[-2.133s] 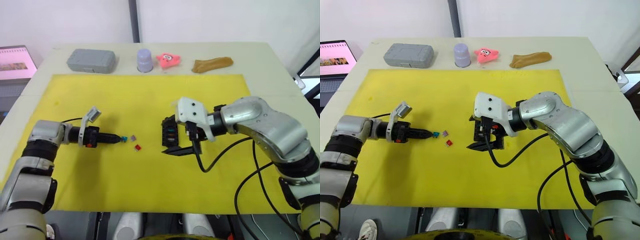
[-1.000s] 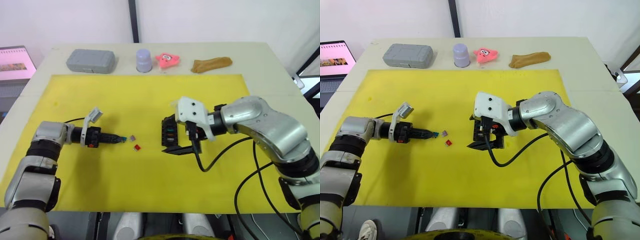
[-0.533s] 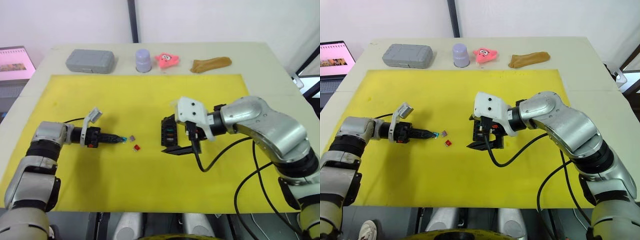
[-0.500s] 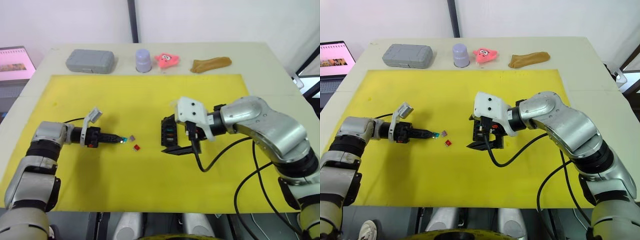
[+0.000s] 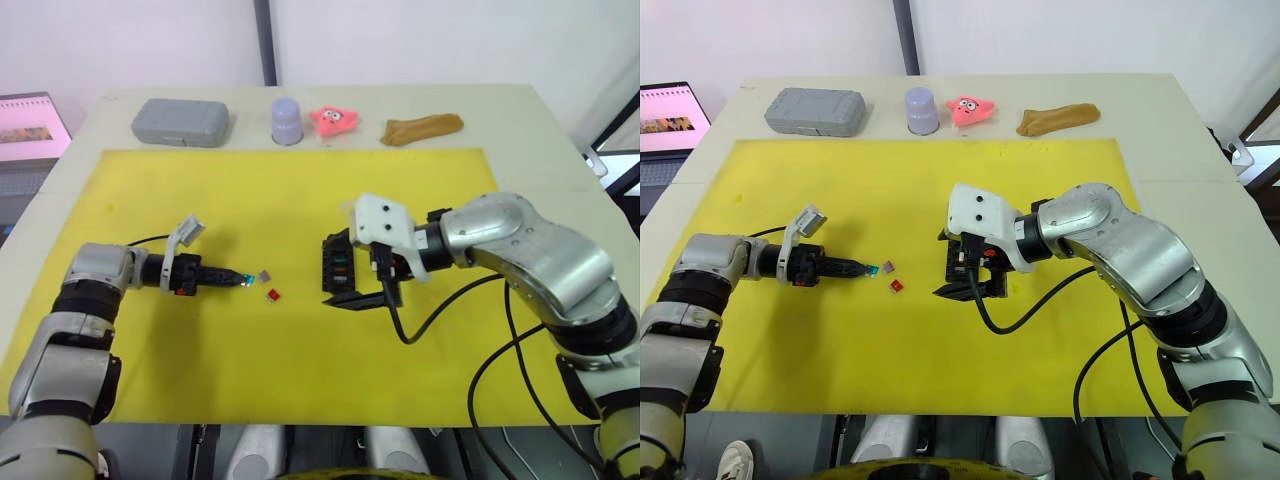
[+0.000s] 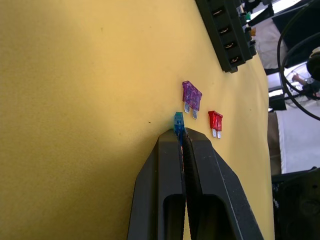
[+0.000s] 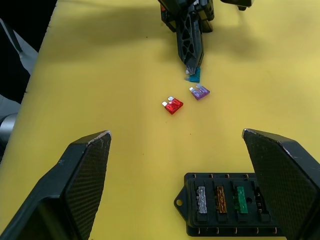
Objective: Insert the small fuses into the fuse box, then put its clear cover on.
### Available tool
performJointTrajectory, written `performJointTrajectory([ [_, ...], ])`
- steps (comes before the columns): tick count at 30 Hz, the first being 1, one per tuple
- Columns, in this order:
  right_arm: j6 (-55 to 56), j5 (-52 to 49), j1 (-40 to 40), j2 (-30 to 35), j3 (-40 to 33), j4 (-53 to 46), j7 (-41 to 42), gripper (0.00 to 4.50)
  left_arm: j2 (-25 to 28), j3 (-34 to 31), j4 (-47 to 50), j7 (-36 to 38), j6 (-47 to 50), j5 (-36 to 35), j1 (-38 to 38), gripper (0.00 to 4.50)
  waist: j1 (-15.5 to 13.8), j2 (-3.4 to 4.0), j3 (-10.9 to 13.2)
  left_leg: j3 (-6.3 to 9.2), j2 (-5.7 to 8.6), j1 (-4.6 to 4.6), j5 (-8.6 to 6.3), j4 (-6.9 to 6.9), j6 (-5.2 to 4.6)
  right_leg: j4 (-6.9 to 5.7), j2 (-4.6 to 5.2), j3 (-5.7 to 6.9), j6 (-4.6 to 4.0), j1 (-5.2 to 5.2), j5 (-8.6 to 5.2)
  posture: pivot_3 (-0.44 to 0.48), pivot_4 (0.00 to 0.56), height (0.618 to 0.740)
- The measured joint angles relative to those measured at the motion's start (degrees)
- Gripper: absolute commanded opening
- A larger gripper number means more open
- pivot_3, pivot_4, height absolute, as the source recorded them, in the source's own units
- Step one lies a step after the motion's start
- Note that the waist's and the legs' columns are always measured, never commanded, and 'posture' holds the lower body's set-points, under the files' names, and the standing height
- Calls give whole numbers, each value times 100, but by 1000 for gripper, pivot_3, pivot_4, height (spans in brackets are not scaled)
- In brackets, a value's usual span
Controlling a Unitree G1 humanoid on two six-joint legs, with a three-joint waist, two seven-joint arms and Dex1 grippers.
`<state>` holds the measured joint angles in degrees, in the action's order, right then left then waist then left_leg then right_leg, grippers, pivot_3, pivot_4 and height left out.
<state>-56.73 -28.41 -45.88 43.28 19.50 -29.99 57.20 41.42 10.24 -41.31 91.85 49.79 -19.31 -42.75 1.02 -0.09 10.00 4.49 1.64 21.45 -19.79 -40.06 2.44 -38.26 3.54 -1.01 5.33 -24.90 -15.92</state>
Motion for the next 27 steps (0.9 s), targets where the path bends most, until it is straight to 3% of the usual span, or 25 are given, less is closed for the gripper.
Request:
performJointTrajectory([
  [6, -109, -90, 2, -18, -8, -15, -55, 4500, 194, -566, 530, -151, -127, -292, 190, 18, 10, -3, 2, 2, -10, 5, 1, 0, 2, 0, 2, 0, 0, -6, 0, 0, 150, 740],
  [11, -465, -450, 4, -63, -338, -16, -172, 4500, 481, -1218, 1560, -291, 154, -822, 129, 18, 2, -3, 2, 1, -10, 8, 1, 1, 2, 4, 5, -1, 0, -6, 0, 0, 150, 740],
  [19, -1598, -1392, -694, -335, -1370, 430, -497, 4500, 138, -1553, 3450, -794, 561, -1761, -391, 18, -11, -3, 2, 1, -9, 8, 1, 3, 2, 6, 7, -2, 0, -5, 0, 0, 150, 740],
  [23, -2063, -1798, -1073, -438, -1729, 656, -682, 3136, -250, -1327, 4017, -977, 539, -2013, -468, 0, 21, -3, 2, -1, -10, 6, 1, 3, 2, 5, 5, -4, 0, -5, 0, 0, 150, 740],
  [27, -2419, -2018, -1233, -610, -1839, 836, -923, 3136, -351, -1158, 4100, -997, 390, -2019, -469, 0, 44, -3, 2, -2, -14, 4, 1, 3, 2, 2, 0, -4, 0, -7, 0, 0, 150, 740],
])
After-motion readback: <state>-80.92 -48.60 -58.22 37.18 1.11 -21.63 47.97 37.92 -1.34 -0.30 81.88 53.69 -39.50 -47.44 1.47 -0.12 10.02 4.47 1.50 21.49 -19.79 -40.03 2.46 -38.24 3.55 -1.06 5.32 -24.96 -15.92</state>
